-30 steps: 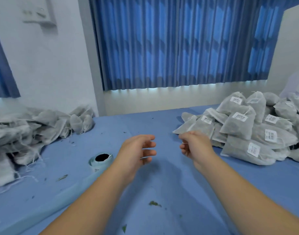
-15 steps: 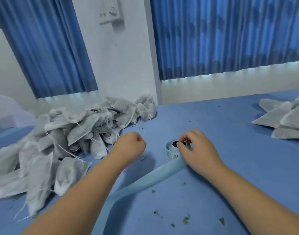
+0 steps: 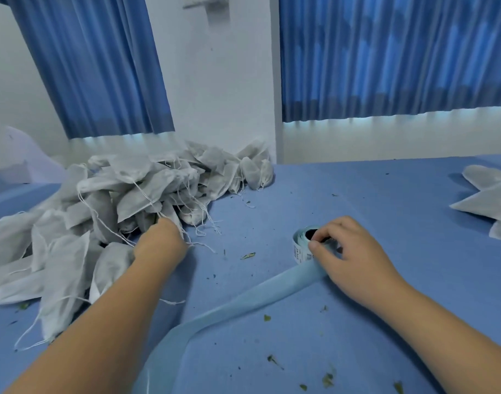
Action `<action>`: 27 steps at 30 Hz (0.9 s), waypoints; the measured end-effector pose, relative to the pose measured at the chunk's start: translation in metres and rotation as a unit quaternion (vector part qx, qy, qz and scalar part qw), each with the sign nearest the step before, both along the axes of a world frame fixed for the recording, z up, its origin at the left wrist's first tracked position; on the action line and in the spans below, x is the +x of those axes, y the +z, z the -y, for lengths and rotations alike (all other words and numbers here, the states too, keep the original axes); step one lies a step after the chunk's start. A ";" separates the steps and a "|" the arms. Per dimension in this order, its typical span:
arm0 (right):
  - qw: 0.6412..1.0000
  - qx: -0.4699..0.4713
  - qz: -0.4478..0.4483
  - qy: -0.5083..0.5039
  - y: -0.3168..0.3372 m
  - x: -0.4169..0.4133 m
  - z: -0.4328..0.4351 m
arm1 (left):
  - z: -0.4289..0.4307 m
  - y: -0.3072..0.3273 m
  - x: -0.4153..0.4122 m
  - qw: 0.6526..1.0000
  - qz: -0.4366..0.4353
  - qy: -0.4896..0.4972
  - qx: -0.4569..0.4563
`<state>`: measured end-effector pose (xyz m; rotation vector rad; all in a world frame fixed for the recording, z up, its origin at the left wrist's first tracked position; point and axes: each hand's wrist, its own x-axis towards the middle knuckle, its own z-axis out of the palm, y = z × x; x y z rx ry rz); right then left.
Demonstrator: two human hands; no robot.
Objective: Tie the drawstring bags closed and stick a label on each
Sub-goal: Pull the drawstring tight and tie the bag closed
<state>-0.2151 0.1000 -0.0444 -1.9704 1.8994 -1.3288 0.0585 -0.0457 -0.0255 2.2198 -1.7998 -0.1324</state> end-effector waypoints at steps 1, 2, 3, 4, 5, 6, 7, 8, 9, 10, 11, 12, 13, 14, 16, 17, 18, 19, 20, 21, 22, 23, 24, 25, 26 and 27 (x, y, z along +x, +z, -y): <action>1.000 0.002 0.004 0.001 0.000 0.000 0.000 | 0.000 0.002 0.002 1.000 -0.007 -0.009 -0.011; 1.000 0.003 0.004 0.001 0.001 0.000 0.000 | -0.001 0.003 0.003 0.999 -0.019 -0.023 -0.021; 1.000 0.003 0.005 0.001 0.001 0.000 0.000 | -0.003 0.006 0.003 0.998 -0.035 -0.043 -0.026; 1.000 0.003 0.006 0.001 0.002 0.000 0.000 | -0.005 0.011 0.001 0.996 -0.058 -0.066 -0.026; 1.000 0.004 0.010 0.001 0.002 0.000 -0.001 | -0.009 0.016 -0.003 0.993 -0.085 -0.083 -0.025; 1.000 0.005 0.012 0.001 0.002 0.001 -0.001 | -0.012 0.021 -0.008 0.987 -0.127 -0.092 -0.028; 1.000 0.006 0.014 0.001 0.002 0.001 -0.001 | -0.015 0.026 -0.013 0.974 -0.205 -0.095 -0.033; 1.000 0.007 0.015 0.001 0.003 0.002 -0.002 | -0.017 0.032 -0.019 0.949 -0.298 -0.096 -0.037; 1.000 0.007 0.016 0.001 0.003 0.002 -0.003 | -0.019 0.037 -0.026 0.918 -0.382 -0.098 -0.037; 1.000 0.006 0.018 0.001 0.004 0.002 -0.004 | -0.022 0.043 -0.033 0.889 -0.444 -0.105 -0.030; 1.000 0.005 0.022 0.001 0.005 0.003 -0.005 | -0.026 0.048 -0.040 0.869 -0.479 -0.119 -0.025; 1.000 0.002 0.027 0.001 0.007 0.004 -0.007 | -0.029 0.052 -0.048 0.858 -0.495 -0.135 -0.023; 0.999 -0.005 0.037 0.001 0.008 0.005 -0.009 | -0.034 0.057 -0.056 0.848 -0.507 -0.151 -0.023; 0.999 -0.013 0.049 0.002 0.011 0.005 -0.011 | -0.039 0.061 -0.065 0.837 -0.521 -0.167 -0.023; 0.996 -0.032 0.083 0.000 0.016 0.004 -0.014 | -0.049 0.065 -0.083 0.811 -0.548 -0.204 -0.017; 0.994 -0.042 0.102 -0.002 0.018 0.003 -0.016 | -0.056 0.068 -0.092 0.802 -0.554 -0.223 -0.010; 0.991 -0.051 0.121 -0.002 0.021 0.001 -0.018 | -0.063 0.069 -0.101 0.794 -0.557 -0.244 -0.004; 0.988 -0.060 0.143 -0.001 0.024 0.000 -0.020 | -0.070 0.071 -0.110 0.785 -0.561 -0.263 0.000; 0.984 -0.070 0.165 0.000 0.026 -0.002 -0.021 | -0.077 0.071 -0.119 0.777 -0.563 -0.281 0.002; 0.978 -0.083 0.189 0.003 0.029 -0.004 -0.023 | -0.083 0.072 -0.128 0.771 -0.565 -0.295 0.001; 0.972 -0.096 0.212 0.007 0.032 -0.006 -0.025 | -0.089 0.071 -0.137 0.766 -0.566 -0.306 -0.002; 0.967 -0.107 0.232 0.010 0.035 -0.007 -0.027 | -0.095 0.069 -0.147 0.760 -0.569 -0.313 -0.007; 0.962 -0.114 0.247 0.011 0.037 -0.009 -0.029 | -0.102 0.066 -0.157 0.751 -0.578 -0.319 -0.012; 0.959 -0.118 0.257 0.010 0.039 -0.010 -0.031 | -0.109 0.062 -0.168 0.736 -0.596 -0.322 -0.015; 0.957 -0.122 0.263 0.006 0.040 -0.011 -0.032 | -0.115 0.058 -0.178 0.718 -0.617 -0.324 -0.016; 0.957 -0.126 0.263 -0.002 0.041 -0.014 -0.033 | -0.122 0.053 -0.189 0.698 -0.638 -0.324 -0.015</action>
